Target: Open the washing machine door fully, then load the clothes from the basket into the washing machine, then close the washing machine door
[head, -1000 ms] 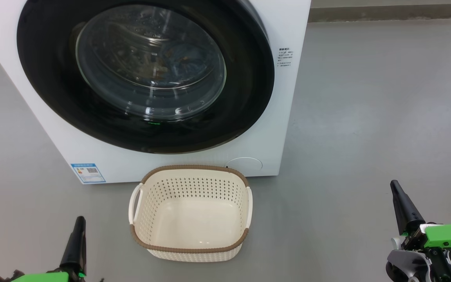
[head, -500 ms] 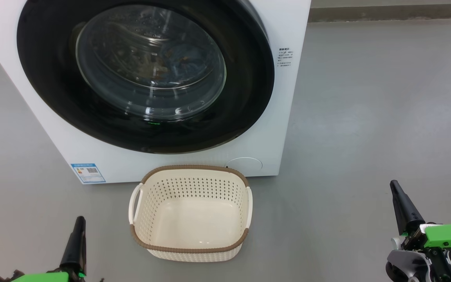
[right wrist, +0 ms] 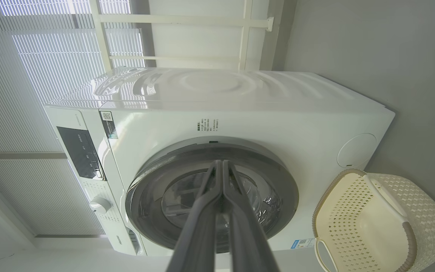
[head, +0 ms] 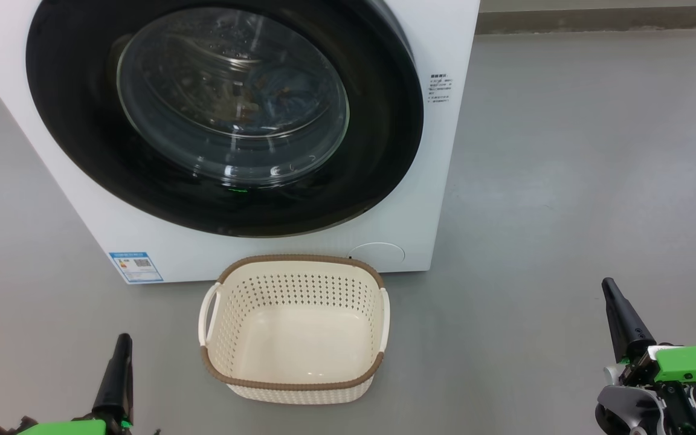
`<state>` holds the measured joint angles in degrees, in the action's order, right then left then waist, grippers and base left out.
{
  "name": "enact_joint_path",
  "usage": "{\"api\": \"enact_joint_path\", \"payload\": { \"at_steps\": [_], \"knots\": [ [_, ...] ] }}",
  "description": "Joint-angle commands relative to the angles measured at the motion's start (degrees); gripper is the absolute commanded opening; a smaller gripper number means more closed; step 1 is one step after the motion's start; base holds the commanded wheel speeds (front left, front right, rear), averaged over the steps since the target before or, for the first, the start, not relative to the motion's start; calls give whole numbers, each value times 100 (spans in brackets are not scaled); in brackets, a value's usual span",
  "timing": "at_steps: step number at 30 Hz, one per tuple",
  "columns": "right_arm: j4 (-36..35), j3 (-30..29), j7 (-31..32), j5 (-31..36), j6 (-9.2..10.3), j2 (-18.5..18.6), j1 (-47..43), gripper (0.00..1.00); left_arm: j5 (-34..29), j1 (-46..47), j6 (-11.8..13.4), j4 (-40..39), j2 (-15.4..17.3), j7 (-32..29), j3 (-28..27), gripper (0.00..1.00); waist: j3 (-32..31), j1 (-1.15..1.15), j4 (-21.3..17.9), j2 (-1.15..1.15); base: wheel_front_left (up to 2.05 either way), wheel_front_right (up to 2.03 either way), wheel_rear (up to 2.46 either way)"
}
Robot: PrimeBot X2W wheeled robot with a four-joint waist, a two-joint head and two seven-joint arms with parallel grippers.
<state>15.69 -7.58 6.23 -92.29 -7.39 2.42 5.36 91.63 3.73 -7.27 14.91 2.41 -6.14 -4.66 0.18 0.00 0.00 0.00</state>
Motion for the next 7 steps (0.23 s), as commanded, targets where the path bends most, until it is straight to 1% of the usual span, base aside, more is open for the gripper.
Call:
{"api": "enact_joint_path", "payload": {
  "at_steps": [1,7],
  "knots": [
    [-167,106,25,12,-10,51,82,0,48,247,-22,-87,47,-40,-192,0,0,0,0,0,0,0,0],
    [-167,106,25,13,-10,50,82,0,48,247,-22,-87,47,-40,-192,0,0,0,0,0,0,0,0]
  ]
}}
